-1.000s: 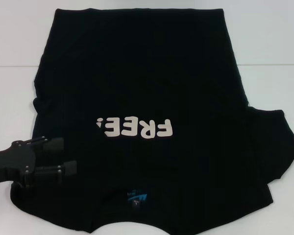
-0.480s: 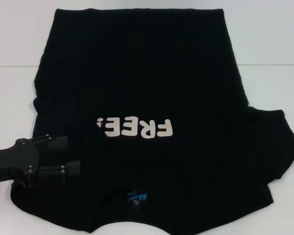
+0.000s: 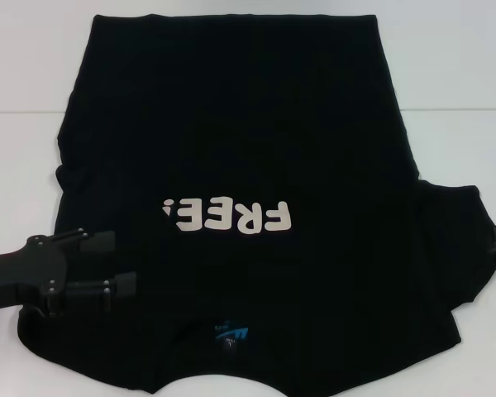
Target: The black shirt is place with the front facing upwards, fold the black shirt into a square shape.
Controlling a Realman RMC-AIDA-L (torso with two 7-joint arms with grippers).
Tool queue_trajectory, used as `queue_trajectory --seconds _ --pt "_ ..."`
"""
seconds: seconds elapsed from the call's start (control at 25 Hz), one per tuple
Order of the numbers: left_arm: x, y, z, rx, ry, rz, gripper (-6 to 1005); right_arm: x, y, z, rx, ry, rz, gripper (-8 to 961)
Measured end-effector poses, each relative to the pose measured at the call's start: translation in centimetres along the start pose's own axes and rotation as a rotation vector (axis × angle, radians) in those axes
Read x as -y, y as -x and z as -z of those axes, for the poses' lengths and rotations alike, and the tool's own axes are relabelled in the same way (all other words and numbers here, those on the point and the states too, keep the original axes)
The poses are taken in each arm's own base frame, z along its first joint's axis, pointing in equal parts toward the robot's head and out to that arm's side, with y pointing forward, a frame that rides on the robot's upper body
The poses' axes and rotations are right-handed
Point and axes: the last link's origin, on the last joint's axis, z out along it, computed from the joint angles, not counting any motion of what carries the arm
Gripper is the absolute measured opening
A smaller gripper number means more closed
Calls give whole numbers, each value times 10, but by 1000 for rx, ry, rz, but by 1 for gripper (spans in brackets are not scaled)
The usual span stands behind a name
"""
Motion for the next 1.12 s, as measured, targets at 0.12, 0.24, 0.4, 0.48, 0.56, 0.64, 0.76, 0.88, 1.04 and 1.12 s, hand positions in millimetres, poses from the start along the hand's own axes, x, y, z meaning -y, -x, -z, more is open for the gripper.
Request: queue_trajectory --seconds 0.12,0.24,0.4,0.48,0.56,0.64,0.76,0.88,1.04,1.12 --pt "0 0 0 -1 -2 3 918 2 1 -2 7 -13 0 756" --pt "0 1 0 1 -3 6 918 4 5 -3 28 -29 2 756" --pt "0 1 -1 2 -2 7 918 5 4 -10 28 -35 -1 756" --pt "0 1 -1 2 -2 7 918 5 3 -14 24 -37 2 756" --pt "0 1 -1 2 -3 7 918 3 1 -19 19 -39 7 756" --pt "0 1 0 1 -4 8 918 2 1 -22 16 -41 12 756" --pt "0 1 0 -1 -5 9 918 -1 1 -25 13 -36 18 756" --pt "0 1 0 0 -5 9 918 -3 2 -25 13 -33 26 756" --pt "0 1 -1 0 -3 10 918 -5 3 -26 11 -36 38 756" --pt "0 2 -1 0 -3 11 918 -5 3 -27 11 -39 41 756"
